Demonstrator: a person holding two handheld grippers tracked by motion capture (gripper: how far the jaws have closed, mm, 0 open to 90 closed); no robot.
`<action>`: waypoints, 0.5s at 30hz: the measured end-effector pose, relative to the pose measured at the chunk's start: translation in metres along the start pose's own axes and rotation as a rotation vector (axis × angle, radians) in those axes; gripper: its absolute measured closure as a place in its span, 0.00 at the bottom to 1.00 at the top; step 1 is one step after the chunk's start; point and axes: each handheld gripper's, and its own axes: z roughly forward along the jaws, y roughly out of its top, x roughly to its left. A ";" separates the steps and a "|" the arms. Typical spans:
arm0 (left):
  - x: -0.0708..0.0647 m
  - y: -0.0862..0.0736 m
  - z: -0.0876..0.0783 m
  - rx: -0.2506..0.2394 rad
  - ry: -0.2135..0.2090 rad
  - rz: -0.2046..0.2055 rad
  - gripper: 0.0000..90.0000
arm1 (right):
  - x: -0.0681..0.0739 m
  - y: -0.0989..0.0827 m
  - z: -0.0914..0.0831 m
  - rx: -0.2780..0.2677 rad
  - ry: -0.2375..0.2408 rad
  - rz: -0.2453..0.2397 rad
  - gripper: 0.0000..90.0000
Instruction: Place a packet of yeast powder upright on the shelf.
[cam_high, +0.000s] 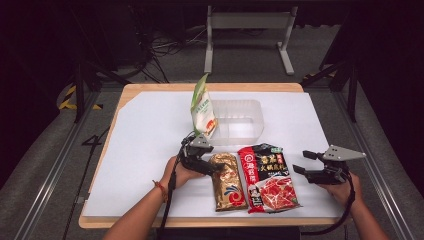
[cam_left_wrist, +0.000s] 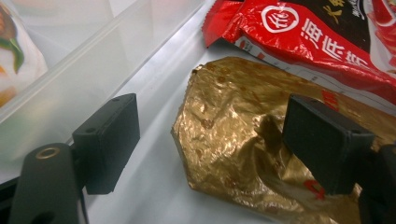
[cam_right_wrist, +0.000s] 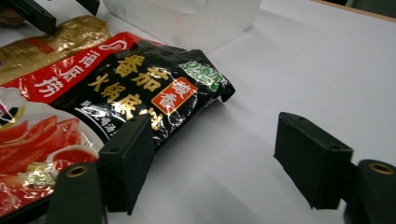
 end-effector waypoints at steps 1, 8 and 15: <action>0.001 0.001 0.001 0.001 -0.014 -0.007 0.22 | 0.000 0.000 0.000 0.003 -0.004 0.001 0.28; 0.004 0.000 0.009 0.035 -0.139 -0.050 0.25 | -0.001 0.000 -0.001 -0.014 0.012 0.002 0.31; 0.003 0.000 0.005 0.035 -0.157 -0.066 0.47 | 0.002 0.003 -0.004 -0.049 0.026 -0.011 0.31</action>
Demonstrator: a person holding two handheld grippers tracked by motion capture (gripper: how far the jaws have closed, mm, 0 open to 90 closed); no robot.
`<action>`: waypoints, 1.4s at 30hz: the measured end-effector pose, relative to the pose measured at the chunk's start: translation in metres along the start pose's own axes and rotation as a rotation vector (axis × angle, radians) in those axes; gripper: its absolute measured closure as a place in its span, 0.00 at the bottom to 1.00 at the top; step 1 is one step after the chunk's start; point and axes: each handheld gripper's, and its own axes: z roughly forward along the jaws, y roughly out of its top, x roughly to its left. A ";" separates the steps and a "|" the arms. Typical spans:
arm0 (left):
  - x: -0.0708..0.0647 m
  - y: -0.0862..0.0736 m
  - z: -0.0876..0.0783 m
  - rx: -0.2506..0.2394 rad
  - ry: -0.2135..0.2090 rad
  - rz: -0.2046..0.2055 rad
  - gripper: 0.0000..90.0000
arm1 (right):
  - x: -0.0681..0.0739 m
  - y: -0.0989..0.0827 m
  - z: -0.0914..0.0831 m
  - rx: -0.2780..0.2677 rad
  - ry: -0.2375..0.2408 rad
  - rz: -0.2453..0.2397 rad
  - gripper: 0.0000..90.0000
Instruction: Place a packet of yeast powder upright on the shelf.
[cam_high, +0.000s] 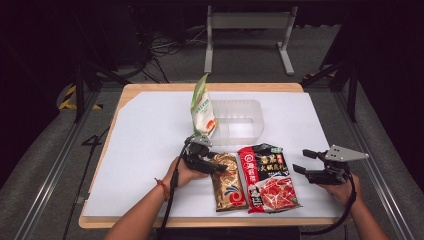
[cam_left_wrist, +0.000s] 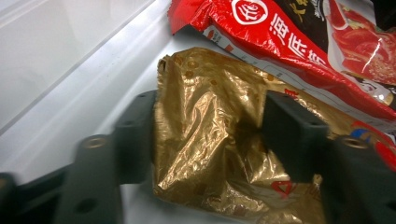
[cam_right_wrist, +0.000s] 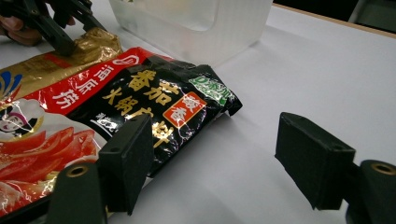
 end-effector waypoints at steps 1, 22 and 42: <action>0.000 0.000 0.000 0.000 0.000 0.000 0.58 | 0.000 0.000 0.000 0.000 0.000 0.000 0.31; -0.019 -0.004 -0.064 -0.299 0.130 0.035 0.97 | -0.003 -0.001 -0.003 0.010 -0.050 -0.018 0.23; -0.035 -0.003 -0.112 -0.491 0.095 0.039 0.98 | -0.005 0.000 0.003 0.026 -0.045 -0.024 0.22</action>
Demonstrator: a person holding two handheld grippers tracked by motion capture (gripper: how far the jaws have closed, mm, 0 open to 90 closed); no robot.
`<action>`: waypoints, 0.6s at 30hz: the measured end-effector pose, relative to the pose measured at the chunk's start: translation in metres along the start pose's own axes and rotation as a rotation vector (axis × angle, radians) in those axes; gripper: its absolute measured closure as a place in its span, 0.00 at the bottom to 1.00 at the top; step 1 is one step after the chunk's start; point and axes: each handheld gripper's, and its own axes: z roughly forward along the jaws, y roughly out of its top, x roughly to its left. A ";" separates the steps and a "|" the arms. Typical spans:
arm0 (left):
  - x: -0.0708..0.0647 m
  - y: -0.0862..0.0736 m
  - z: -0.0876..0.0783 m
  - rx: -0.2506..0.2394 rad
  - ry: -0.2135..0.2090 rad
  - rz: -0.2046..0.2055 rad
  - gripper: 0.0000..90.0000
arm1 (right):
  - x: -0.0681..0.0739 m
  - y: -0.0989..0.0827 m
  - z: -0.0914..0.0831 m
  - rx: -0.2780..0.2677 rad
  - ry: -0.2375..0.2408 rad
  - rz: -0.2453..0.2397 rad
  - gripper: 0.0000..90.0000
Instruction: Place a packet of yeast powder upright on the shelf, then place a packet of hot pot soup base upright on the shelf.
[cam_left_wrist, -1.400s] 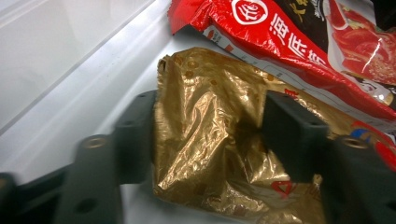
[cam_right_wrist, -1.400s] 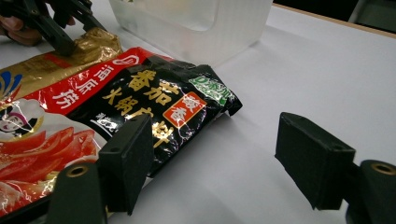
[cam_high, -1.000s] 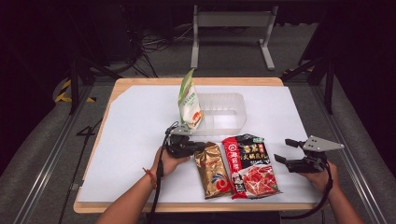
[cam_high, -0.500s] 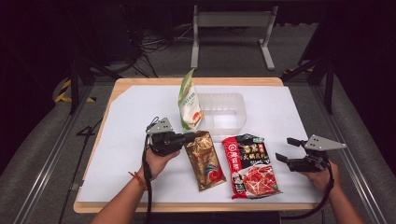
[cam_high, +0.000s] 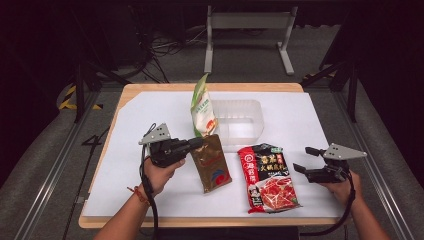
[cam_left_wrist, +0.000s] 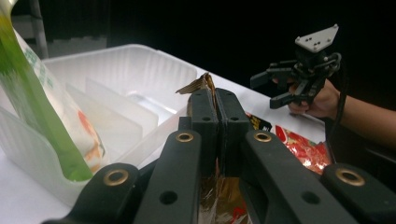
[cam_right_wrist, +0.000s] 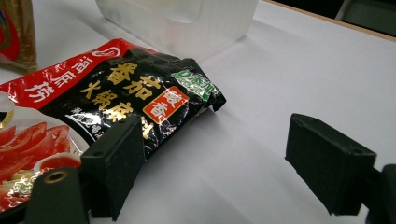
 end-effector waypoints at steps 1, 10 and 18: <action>-0.001 0.001 0.000 -0.002 -0.002 0.001 0.98 | 0.000 0.000 0.000 -0.003 0.000 0.005 0.22; -0.009 0.006 0.000 -0.026 -0.021 0.018 0.98 | 0.000 -0.001 -0.003 -0.009 -0.005 0.016 0.22; -0.014 0.011 0.000 -0.058 -0.017 0.008 0.98 | 0.000 -0.001 -0.002 -0.008 -0.002 0.014 0.22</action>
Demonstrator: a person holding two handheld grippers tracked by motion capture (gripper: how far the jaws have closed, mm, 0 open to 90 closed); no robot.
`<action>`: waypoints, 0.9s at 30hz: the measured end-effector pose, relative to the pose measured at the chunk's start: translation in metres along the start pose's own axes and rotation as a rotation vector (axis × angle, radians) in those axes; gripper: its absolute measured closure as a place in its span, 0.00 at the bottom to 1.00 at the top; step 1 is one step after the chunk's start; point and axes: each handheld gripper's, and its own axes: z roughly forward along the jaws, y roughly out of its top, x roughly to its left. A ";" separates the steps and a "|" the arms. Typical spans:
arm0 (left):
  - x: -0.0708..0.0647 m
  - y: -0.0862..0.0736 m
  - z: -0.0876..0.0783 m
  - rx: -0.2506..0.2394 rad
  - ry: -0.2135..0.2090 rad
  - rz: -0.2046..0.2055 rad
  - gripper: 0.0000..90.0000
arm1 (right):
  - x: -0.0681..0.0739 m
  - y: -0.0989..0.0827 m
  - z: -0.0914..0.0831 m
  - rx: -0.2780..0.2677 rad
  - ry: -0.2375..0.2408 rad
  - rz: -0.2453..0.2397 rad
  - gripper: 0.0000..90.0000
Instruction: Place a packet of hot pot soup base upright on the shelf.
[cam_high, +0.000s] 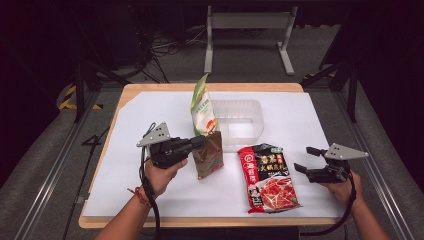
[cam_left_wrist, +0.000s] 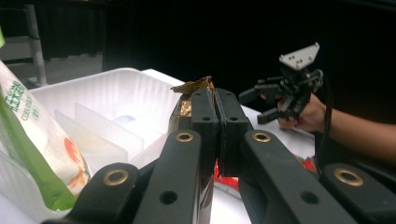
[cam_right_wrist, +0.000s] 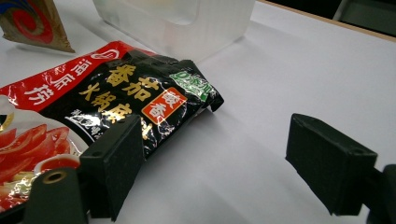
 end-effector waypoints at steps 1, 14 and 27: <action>-0.001 0.001 0.000 -0.001 0.000 0.000 0.98 | 0.001 0.000 0.000 -0.001 0.001 0.001 0.22; -0.011 0.023 0.011 -0.017 0.029 0.048 0.98 | 0.004 -0.001 -0.003 -0.004 -0.011 -0.006 0.22; -0.008 0.044 0.022 -0.062 0.098 0.052 0.98 | 0.002 -0.003 -0.003 0.003 -0.023 0.003 0.22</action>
